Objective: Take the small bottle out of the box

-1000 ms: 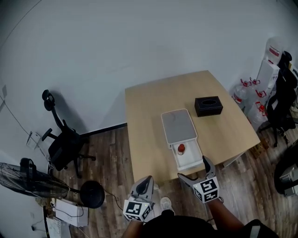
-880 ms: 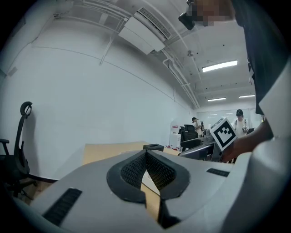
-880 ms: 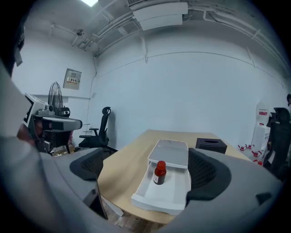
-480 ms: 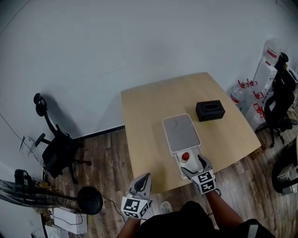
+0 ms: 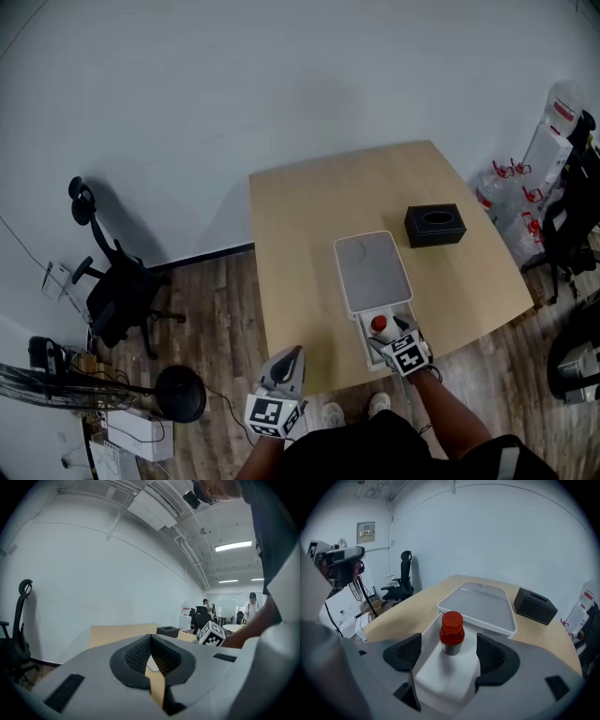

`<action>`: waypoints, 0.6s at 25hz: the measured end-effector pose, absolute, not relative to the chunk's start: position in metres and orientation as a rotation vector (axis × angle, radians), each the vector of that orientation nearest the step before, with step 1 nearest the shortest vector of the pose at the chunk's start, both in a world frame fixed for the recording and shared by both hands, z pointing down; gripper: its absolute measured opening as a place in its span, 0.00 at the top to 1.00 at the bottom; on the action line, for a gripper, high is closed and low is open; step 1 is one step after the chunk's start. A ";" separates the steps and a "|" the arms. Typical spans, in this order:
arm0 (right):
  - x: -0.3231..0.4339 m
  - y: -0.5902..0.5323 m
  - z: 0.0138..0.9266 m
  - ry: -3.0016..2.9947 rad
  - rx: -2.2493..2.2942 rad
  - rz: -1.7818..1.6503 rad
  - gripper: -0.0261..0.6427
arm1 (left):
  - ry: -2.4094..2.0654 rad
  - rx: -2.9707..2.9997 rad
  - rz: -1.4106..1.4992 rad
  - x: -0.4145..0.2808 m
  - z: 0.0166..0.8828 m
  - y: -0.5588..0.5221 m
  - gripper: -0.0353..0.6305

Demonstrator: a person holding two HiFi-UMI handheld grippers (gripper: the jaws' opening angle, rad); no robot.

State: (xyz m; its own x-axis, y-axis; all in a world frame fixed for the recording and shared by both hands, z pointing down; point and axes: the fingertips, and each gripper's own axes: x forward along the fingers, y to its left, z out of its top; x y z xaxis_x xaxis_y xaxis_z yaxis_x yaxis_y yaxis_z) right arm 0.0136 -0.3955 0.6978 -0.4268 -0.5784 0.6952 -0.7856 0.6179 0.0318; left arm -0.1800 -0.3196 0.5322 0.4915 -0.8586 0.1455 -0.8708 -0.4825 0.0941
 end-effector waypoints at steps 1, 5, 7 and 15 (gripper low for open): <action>0.013 -0.399 0.701 -2.159 1.053 0.406 0.40 | -1.515 2.565 0.115 -0.181 0.533 -0.322 0.93; 0.006 -0.407 0.713 -2.169 0.982 0.476 0.44 | -1.541 2.537 0.114 -0.179 0.536 -0.328 0.93; 0.006 -0.410 0.718 -2.156 0.961 0.481 0.46 | -1.556 2.526 0.112 -0.178 0.537 -0.329 0.93; 0.001 -0.415 0.728 -2.138 0.869 0.433 0.61 | -1.596 2.507 0.120 -0.176 0.536 -0.328 0.93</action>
State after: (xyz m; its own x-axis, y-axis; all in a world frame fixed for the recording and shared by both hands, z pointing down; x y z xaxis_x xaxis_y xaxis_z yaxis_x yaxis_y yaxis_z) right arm 0.0011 -0.4150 0.7277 -0.4683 -0.4420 0.7651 -0.7048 0.7090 -0.0218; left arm -0.1764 -0.3284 0.5359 0.4248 -0.8916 0.1569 -0.9050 -0.4140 0.0978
